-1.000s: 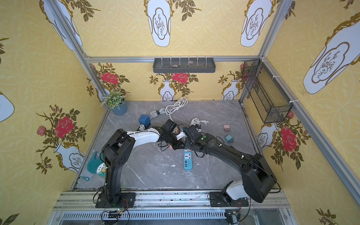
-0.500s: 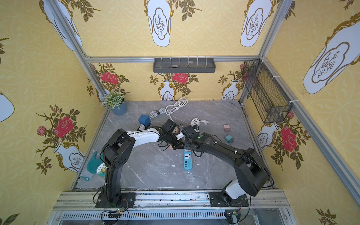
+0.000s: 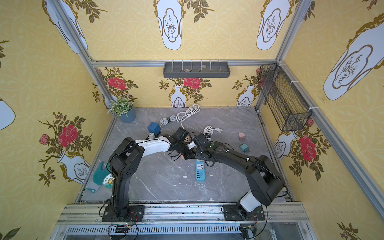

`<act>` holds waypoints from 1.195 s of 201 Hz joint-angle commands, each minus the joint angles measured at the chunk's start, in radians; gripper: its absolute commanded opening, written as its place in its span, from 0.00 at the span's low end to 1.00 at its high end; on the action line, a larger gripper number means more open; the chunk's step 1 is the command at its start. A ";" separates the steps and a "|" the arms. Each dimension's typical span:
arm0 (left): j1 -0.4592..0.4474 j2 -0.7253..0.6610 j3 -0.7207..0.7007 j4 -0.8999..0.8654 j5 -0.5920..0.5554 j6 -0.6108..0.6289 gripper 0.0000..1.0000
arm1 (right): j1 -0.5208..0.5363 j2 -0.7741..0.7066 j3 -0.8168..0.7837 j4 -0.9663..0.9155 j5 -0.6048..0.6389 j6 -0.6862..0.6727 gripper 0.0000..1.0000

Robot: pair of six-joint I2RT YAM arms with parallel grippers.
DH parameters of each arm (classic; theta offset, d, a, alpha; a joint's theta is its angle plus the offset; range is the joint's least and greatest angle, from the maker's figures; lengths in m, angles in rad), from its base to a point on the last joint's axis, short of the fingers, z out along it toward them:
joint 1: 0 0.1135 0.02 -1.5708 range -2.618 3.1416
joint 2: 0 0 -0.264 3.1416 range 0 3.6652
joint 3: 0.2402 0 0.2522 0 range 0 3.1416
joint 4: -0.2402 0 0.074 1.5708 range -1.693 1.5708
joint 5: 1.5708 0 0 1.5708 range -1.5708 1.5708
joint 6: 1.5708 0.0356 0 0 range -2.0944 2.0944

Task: Pull the plug off the socket
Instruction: Remove the plug from the socket.

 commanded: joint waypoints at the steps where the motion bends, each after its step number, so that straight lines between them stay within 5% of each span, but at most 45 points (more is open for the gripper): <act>1: 0.000 0.031 -0.017 -0.144 -0.135 0.011 0.00 | -0.009 -0.009 -0.014 -0.021 0.031 0.002 0.34; 107: 0.000 0.042 -0.013 -0.147 -0.135 0.012 0.00 | -0.040 -0.063 -0.071 0.029 -0.027 0.010 0.16; 240: 0.000 0.049 -0.011 -0.154 -0.131 0.012 0.00 | 0.097 0.129 0.124 -0.191 0.209 0.037 0.10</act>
